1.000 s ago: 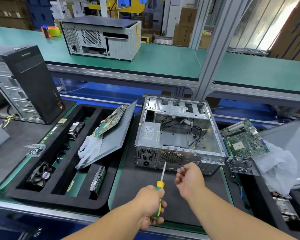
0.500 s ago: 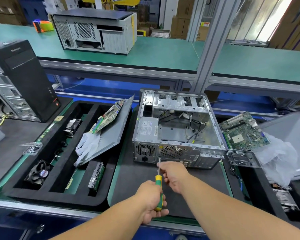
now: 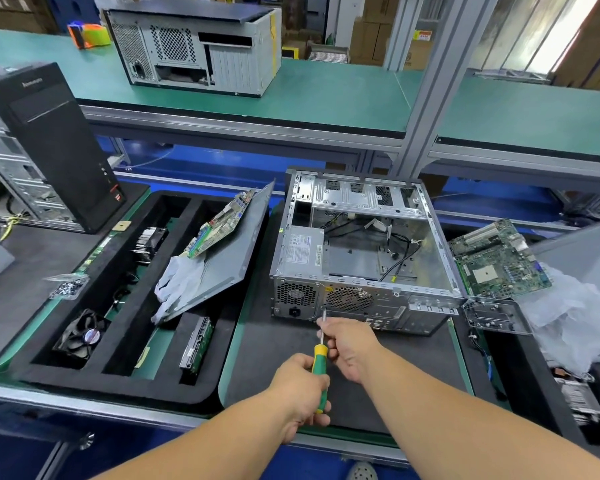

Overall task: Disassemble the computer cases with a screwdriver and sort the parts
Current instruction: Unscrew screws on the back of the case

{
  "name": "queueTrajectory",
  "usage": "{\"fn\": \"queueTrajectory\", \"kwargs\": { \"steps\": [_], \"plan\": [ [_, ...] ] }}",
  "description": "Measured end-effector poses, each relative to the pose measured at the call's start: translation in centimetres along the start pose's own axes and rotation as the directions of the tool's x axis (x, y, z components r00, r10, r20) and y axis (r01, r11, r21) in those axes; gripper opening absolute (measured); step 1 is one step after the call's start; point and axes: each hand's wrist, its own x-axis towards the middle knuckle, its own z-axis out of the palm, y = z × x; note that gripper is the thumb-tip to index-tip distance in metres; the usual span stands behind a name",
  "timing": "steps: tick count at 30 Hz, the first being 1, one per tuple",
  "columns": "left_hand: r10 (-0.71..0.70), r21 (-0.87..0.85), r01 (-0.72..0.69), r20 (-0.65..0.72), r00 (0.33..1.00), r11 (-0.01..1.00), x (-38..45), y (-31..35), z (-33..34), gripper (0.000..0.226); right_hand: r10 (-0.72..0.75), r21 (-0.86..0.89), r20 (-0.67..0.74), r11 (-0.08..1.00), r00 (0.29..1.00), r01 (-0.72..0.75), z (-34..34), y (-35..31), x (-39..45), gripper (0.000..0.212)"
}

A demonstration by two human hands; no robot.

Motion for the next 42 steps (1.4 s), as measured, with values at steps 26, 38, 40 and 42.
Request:
{"fn": "queueTrajectory", "kwargs": {
  "steps": [26, 38, 40, 42],
  "plan": [
    [-0.091, -0.38, 0.166, 0.209, 0.974, 0.91, 0.7, -1.2, -0.2, 0.021, -0.001, -0.159, 0.014, 0.987, 1.0, 0.004, -0.7, -0.2, 0.6, 0.006],
    [-0.147, -0.412, 0.19, 0.136, 0.98, 0.891, 0.2, -1.9, 0.8, 0.029, 0.011, -0.173, 0.055, 0.985, 0.998, -0.001, -0.9, 0.2, 0.8, 0.023],
    [-0.161, -0.465, 0.235, 0.194, 0.968, 0.853, 0.2, -1.9, 0.6, 0.039, 0.041, -0.173, 0.1, 0.985, 0.994, -0.023, -1.1, 0.2, 0.7, 0.029],
    [-0.14, -0.469, 0.216, 0.193, 0.971, 0.856, 0.2, -1.7, 0.5, 0.043, 0.026, -0.178, 0.093, 0.984, 0.995, -0.009, -1.0, 0.2, 0.6, 0.027]
  ]
}}
